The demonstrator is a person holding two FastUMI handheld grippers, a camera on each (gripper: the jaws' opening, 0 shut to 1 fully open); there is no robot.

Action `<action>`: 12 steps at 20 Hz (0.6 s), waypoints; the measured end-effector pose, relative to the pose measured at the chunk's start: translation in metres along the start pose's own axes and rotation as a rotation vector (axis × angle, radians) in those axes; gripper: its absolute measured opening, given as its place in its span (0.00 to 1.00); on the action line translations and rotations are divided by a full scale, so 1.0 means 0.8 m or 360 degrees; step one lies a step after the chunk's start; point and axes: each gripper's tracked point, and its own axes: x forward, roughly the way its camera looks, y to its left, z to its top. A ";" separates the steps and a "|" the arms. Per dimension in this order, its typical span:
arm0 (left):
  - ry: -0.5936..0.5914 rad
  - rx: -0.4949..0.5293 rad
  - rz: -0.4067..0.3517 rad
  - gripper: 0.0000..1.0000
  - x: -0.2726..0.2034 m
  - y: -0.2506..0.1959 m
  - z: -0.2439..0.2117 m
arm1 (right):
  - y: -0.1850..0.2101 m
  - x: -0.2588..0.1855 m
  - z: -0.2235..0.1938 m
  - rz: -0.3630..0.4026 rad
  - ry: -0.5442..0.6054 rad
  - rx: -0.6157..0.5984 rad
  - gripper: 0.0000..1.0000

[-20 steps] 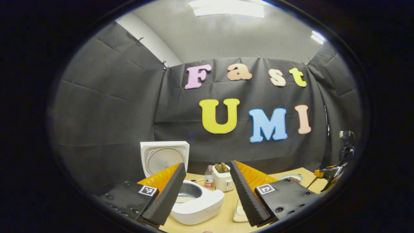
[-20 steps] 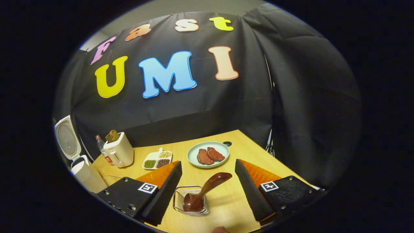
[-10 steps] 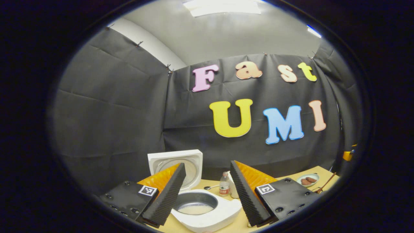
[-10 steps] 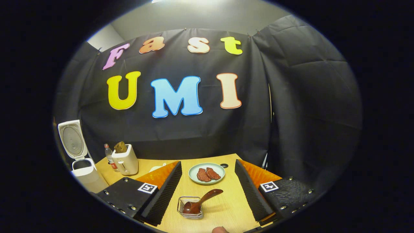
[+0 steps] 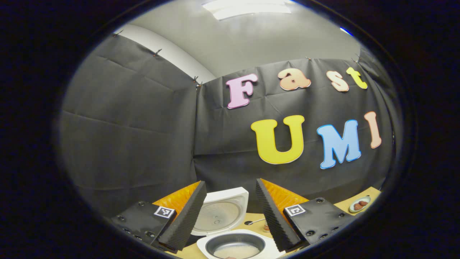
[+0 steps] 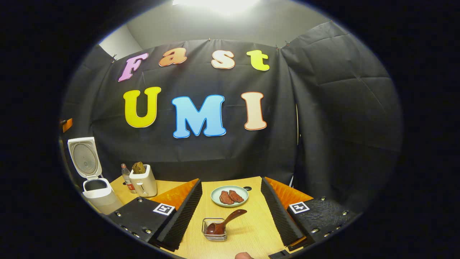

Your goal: Close the left gripper, press the button to open the rice cooker; take a wooden spoon from the chopstick holder with the right hand, scoop a spoonful of rice and pour it into the rice cooker, then put the wooden spoon back into the chopstick holder.

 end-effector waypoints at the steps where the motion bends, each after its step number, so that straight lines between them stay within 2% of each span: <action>1: -0.0008 0.0003 0.0010 0.95 0.013 0.006 0.004 | 0.002 -0.005 0.000 -0.0002 0.0003 -0.0012 1.00; 5: 0.0025 -0.0053 0.0026 0.96 0.073 0.023 -0.004 | 0.003 -0.012 -0.001 -0.0041 -0.0010 -0.0030 0.99; 12: 0.0234 -0.0148 0.0078 0.96 0.185 0.052 -0.074 | 0.004 -0.020 -0.015 -0.0122 0.0026 -0.0049 1.00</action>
